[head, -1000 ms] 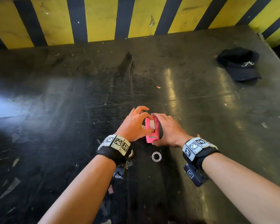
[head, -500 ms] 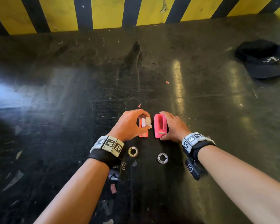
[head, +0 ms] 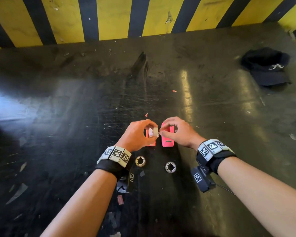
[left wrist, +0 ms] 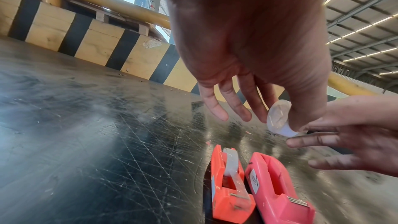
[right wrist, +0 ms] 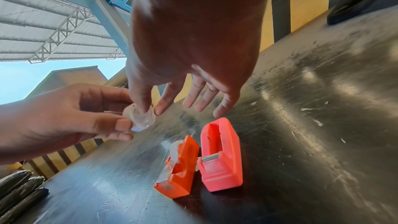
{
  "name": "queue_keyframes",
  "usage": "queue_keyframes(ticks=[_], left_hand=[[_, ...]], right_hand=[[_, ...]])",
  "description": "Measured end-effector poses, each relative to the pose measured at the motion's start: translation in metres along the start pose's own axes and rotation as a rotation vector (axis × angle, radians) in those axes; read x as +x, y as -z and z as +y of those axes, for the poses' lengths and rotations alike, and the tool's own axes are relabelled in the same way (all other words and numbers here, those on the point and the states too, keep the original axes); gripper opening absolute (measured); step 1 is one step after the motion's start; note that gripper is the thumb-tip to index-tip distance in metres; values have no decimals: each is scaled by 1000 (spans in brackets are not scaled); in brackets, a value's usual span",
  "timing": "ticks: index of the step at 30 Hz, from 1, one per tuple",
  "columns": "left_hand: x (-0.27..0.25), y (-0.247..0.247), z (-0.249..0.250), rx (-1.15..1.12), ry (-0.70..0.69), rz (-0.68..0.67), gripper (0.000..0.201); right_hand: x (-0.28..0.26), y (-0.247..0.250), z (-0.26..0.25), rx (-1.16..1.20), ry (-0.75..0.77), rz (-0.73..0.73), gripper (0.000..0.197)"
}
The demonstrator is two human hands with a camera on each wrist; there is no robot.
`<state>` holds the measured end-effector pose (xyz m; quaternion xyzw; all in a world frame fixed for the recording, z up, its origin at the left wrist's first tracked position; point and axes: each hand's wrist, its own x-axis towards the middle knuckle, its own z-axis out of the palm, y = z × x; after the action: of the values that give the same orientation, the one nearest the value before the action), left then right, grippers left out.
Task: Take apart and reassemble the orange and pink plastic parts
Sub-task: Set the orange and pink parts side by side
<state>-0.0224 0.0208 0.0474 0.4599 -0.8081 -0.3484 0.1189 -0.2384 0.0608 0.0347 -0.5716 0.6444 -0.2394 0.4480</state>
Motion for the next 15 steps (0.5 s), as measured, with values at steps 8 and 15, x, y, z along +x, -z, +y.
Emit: queue_keyframes(ticks=[8,15], left_hand=[[-8,-2,6,-14,4,5,44],[-18,-6,7,58,50,-24,43]], right_hand=[[-7,-2,-5,-51,47,-6,21],[-15,4,5,-67,11,-10,23]])
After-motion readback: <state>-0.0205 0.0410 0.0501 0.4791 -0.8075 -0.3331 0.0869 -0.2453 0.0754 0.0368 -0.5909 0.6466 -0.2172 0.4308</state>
